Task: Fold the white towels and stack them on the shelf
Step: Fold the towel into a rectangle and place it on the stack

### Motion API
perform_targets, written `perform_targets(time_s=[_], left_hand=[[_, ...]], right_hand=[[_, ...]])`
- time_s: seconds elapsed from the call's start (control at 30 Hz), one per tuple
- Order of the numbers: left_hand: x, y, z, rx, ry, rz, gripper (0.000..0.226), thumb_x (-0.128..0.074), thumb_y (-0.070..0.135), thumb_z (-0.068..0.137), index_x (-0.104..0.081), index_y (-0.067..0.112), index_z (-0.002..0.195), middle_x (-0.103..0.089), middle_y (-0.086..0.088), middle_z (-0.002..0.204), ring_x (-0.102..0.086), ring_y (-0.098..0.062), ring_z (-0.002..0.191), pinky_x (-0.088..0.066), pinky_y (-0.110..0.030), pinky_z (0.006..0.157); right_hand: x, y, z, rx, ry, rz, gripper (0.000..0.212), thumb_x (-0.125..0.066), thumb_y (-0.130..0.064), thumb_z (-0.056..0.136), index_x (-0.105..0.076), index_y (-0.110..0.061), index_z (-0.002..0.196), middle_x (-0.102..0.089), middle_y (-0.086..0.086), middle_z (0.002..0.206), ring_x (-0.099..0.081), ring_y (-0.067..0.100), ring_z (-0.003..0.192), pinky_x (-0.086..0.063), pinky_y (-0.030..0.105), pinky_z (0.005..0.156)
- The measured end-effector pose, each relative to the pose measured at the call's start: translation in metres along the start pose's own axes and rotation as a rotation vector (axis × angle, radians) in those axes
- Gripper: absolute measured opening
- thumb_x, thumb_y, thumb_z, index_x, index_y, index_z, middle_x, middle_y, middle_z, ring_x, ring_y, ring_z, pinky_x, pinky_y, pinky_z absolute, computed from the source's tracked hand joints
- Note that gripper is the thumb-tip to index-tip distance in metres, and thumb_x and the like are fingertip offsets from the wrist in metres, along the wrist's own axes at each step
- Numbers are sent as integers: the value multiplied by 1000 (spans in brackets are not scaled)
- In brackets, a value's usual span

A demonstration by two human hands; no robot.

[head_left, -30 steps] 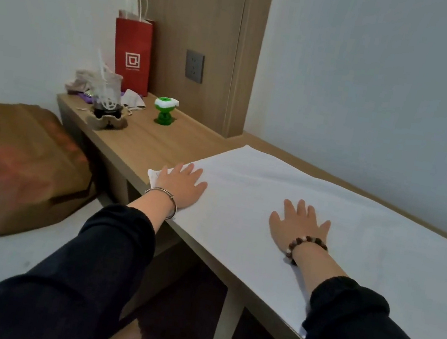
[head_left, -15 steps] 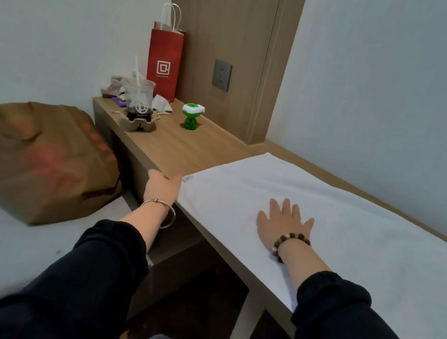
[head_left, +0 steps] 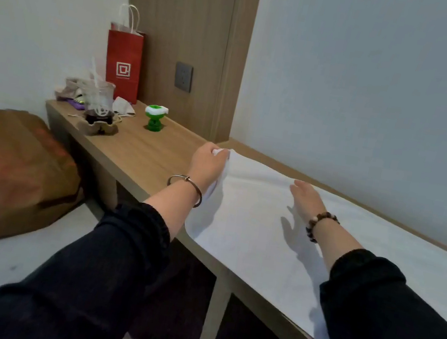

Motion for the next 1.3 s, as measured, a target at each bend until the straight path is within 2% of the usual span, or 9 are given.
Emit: perform_targets(time_s=[0.1,0.2,0.3,0.4,0.47,0.63,1.0,1.17,1.3], left_hand=[[-65,49,-43,-123,-352,33,18,-53,19,93,-55,13,77,-53,-2,73,-49,-15,70,-40,-24,61],[-108,74,-98,-80,-1062,9,20,-49,20,98,-54,15,80,-54,2,75,-57,-8,69,-47,-17,62],[-130,70,-126,-11,-1444,180,29,-39,32,102,-59,12,106,-64,2,110,-61,-17,110,-49,-24,85],[-146,54,-130,-229,-1132,494,36,-38,32,101,-61,4,104,-63,-10,118,-61,-26,108,-45,-22,72],[-154,33,-132,-424,-914,828,39,-37,37,99,-56,5,113,-57,-13,125,-52,-31,115,-43,-32,86],[-160,-31,-127,-370,-884,1163,65,-17,64,91,-6,36,149,7,8,159,6,-24,146,-3,-72,102],[-119,-50,-61,-496,-894,1221,51,-14,56,97,-3,48,147,9,17,158,8,-22,146,-2,-67,109],[-108,-42,-30,-580,-820,1439,48,-11,50,100,-2,46,147,4,11,159,6,-26,146,-2,-66,109],[-113,-29,-17,-561,-606,1699,51,-25,42,99,-12,37,148,-3,-1,160,0,-33,145,-2,-69,106]], right_hand=[[79,31,-2,-84,295,51,41,-38,-19,102,-44,-1,138,-42,15,145,-39,29,133,-30,29,104],[151,66,-15,-205,543,85,39,-38,-15,99,-50,-1,134,-48,16,140,-44,31,128,-35,30,96],[189,106,-37,-317,581,-23,36,-37,-16,97,-54,3,123,-55,22,128,-52,36,114,-32,29,77],[183,131,-51,-367,410,-193,29,-35,-17,99,-57,3,100,-57,25,119,-53,34,95,-34,33,73],[162,144,-53,-385,209,-291,35,-35,-22,101,-56,3,113,-54,26,128,-53,36,106,-40,38,87],[103,157,-58,-344,5,-698,63,-24,-55,97,-28,-16,146,-28,8,152,-27,29,138,-26,48,108],[87,120,-48,-245,-55,-930,64,-15,-64,93,-8,-36,150,-34,12,143,-33,32,129,-39,45,91],[92,101,-46,-186,-149,-1022,65,-16,-63,94,-55,-14,110,-61,7,109,-56,24,89,-45,36,74],[92,89,-38,-145,-141,-903,52,-29,-54,97,-51,-13,72,-57,3,72,-55,21,67,-41,31,63]])
Point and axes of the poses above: each hand's wrist, its own z-axis towards the middle knuckle, its own x-axis out of the back of the hand, y = z × x, the point moved 1 cm from there along z, towards the middle knuckle
